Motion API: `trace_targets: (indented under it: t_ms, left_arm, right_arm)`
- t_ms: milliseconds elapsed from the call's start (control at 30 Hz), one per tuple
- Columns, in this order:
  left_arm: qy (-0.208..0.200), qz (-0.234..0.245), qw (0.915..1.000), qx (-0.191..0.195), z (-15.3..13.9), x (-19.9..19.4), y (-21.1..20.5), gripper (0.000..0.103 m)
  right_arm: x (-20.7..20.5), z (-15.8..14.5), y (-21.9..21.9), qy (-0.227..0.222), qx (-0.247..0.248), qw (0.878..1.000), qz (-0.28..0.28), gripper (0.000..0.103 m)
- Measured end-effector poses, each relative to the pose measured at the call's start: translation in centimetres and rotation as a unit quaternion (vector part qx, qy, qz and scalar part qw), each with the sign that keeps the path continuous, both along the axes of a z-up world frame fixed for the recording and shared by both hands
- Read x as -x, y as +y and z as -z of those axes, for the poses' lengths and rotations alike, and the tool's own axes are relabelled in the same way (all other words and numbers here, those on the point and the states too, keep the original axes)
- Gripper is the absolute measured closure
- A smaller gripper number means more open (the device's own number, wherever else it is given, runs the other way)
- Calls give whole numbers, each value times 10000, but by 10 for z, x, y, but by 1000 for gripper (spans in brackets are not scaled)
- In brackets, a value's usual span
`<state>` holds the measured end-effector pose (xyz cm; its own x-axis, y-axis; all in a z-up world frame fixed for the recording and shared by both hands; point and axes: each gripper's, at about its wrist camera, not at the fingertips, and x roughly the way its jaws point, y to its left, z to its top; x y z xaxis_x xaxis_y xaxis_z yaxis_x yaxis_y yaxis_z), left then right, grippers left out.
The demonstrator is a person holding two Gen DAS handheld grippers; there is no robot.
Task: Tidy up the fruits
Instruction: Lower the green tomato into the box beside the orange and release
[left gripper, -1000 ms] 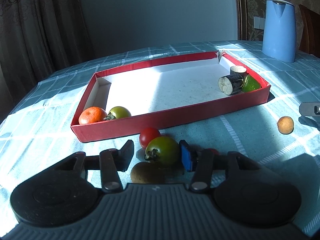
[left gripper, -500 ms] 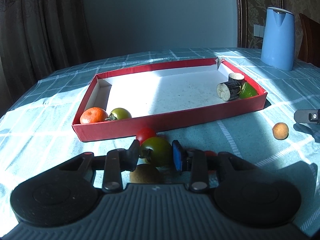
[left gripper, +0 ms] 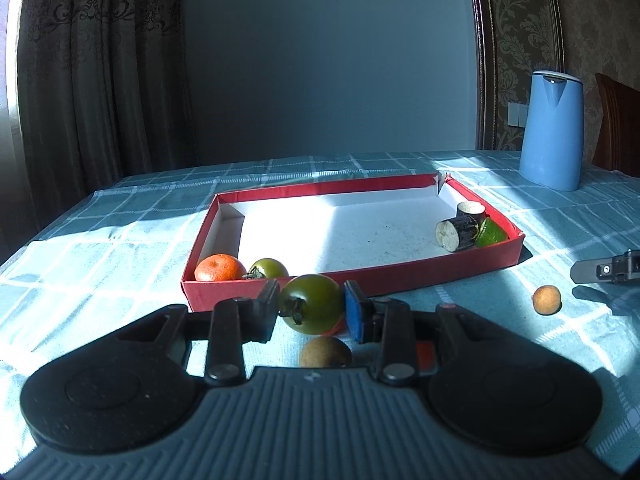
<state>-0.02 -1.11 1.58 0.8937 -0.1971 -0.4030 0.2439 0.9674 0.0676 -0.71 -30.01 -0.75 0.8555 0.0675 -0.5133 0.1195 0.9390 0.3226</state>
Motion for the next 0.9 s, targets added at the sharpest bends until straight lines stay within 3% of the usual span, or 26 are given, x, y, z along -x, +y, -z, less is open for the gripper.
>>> trace_targets:
  t_ms: [333,900]
  left_arm:
    - [-146,-391,9991,-44,-28,-44,2,71]
    - [742,-1205,9898,-174,-1,-133,0,71]
  right_arm:
    - [0,1,0,7,19,10000,-7,12]
    - [0,1,1,22,53,10000,-17,12]
